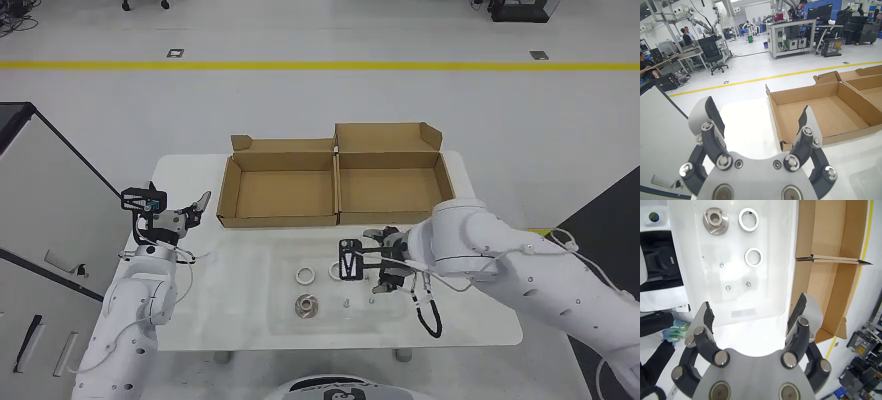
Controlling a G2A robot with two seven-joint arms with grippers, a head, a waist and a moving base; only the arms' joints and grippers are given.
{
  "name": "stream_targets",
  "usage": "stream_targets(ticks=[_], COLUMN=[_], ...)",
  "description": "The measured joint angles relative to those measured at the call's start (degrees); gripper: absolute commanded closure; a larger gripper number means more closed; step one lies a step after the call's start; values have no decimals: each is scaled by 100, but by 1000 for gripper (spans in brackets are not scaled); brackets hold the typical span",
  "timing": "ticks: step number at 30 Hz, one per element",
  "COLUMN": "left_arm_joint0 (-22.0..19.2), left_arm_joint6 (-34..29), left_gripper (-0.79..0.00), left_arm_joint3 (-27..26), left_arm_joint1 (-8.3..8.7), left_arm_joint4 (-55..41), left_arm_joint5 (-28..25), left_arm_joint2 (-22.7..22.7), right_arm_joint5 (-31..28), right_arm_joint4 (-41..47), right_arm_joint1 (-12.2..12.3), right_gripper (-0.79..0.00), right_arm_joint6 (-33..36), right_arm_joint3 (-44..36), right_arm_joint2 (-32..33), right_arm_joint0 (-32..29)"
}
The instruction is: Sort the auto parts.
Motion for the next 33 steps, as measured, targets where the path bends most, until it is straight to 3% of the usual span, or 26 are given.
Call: stream_targets(ticks=[8,15,18,20,24,30,33], left_arm_joint0=[0,0,0,0,0,0,0], left_arm_joint6=[0,0,0,0,0,0,0], left_gripper=[-785,-785,-785,-785,-785,-785,-785], left_arm_joint3=[0,0,0,0,0,0,0], left_arm_joint1=[0,0,0,0,0,0,0], left_arm_joint4=[0,0,0,0,0,0,0], left_arm_joint5=[0,0,0,0,0,0,0], left_arm_joint2=[0,0,0,0,0,0,0], right_arm_joint5=[249,130,78,50,8,26,26], right_arm_joint4=[636,875,937,963,1001,954,906], right_arm_joint1=[-43,-121,-169,-206,-276,-382,-432], right_gripper=[-785,-785,-699,-594,-560,-394,-385], right_arm_joint6=[248,129,76,49,7,25,25], right_arm_joint3=[256,590,702,756,853,967,1041], right_arm_joint2=[-1084,-1775,-1971,-2087,-2272,-2281,-2281], right_arm_joint0=[881,1392,1533,1602,1665,1509,1448])
